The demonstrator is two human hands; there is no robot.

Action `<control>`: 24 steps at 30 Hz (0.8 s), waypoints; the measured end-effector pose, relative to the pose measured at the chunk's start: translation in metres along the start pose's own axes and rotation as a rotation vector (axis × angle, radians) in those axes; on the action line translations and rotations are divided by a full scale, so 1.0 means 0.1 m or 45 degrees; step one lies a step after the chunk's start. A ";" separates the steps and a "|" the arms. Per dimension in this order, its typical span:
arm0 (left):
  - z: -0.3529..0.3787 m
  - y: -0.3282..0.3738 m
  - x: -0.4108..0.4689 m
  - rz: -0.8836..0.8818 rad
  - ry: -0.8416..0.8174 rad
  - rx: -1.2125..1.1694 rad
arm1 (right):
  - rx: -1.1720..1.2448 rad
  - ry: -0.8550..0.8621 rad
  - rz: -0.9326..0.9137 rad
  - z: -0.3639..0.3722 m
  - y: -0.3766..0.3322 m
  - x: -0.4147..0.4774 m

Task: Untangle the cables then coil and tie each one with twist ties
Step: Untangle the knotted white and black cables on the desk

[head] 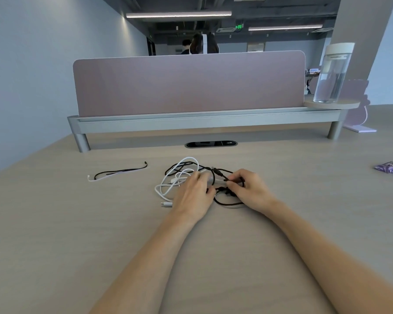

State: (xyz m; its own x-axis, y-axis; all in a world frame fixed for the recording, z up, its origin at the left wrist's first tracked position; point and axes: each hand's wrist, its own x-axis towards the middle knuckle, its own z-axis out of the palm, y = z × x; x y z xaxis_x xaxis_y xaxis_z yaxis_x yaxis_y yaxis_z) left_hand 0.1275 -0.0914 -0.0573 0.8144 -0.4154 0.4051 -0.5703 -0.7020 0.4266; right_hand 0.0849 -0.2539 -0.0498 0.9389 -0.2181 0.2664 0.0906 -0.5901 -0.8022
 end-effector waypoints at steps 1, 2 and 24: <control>0.00 -0.01 -0.01 0.016 0.042 -0.029 | 0.001 -0.005 -0.021 -0.01 0.01 0.00; 0.00 -0.02 -0.01 0.043 0.101 -0.048 | -0.004 -0.017 -0.048 -0.01 0.01 -0.01; -0.08 -0.01 0.02 0.002 0.025 -0.768 | 0.663 -0.149 -0.090 -0.09 -0.17 -0.14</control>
State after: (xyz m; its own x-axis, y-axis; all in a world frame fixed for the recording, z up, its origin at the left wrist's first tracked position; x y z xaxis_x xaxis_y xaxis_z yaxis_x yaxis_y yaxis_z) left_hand 0.1287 -0.0873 -0.0502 0.8148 -0.4011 0.4186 -0.5362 -0.2468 0.8072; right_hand 0.0677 -0.2479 -0.0353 0.9524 -0.0864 0.2922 0.2801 -0.1298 -0.9512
